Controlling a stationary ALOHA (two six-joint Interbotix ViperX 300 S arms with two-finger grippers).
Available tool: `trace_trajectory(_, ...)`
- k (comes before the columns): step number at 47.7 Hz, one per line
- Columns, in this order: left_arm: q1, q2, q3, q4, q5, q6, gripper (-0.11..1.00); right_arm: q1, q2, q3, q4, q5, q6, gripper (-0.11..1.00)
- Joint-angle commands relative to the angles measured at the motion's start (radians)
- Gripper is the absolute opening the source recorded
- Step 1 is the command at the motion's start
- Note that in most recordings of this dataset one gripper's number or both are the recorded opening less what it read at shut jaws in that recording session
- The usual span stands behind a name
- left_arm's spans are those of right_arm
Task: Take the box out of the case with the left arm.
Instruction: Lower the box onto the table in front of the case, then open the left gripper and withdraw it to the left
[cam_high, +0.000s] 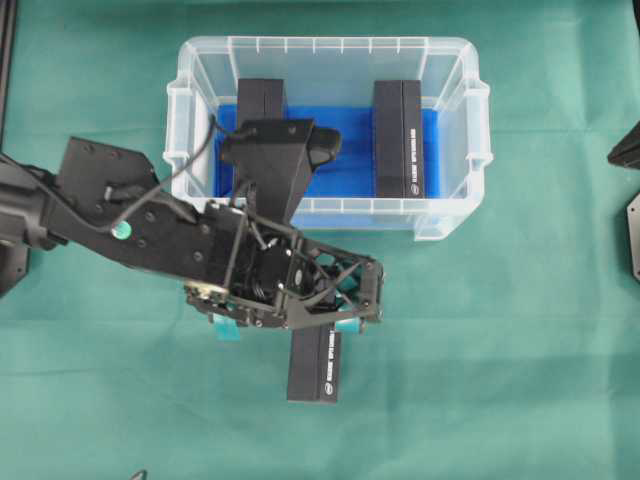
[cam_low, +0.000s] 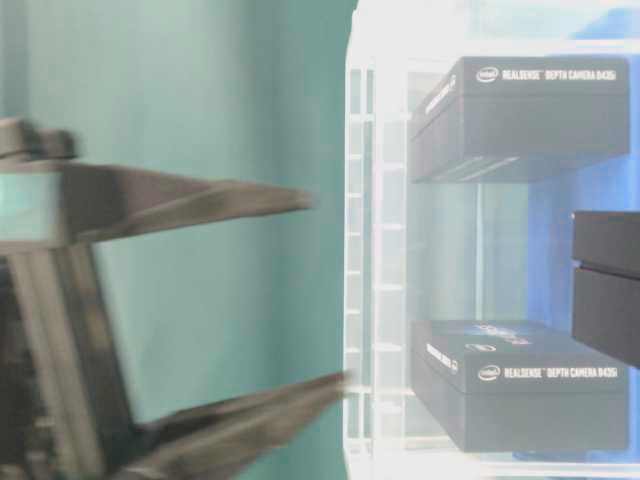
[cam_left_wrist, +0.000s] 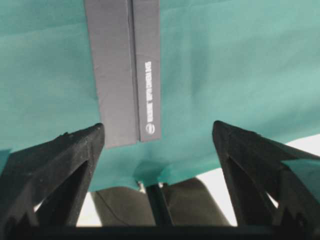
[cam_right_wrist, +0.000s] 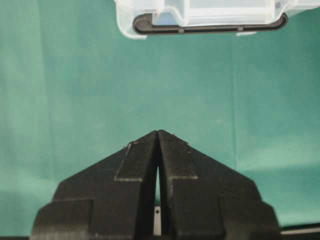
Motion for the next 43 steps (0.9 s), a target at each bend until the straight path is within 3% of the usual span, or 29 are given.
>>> trace_trajectory(1,0.008,-0.031,-0.046,0.005,0.017,0.012,0.91,0.0,0.0,-0.029,-0.003,0.0,0.0,0.0)
trace_trajectory(27,0.006,-0.029,-0.052,0.006,0.023,0.021,0.91,-0.002,0.0,-0.029,-0.003,0.032,0.0,0.0)
trace_trajectory(43,-0.025,-0.141,0.063,0.006,0.1,0.032,0.91,-0.002,0.0,-0.029,-0.003,0.032,0.0,0.0)
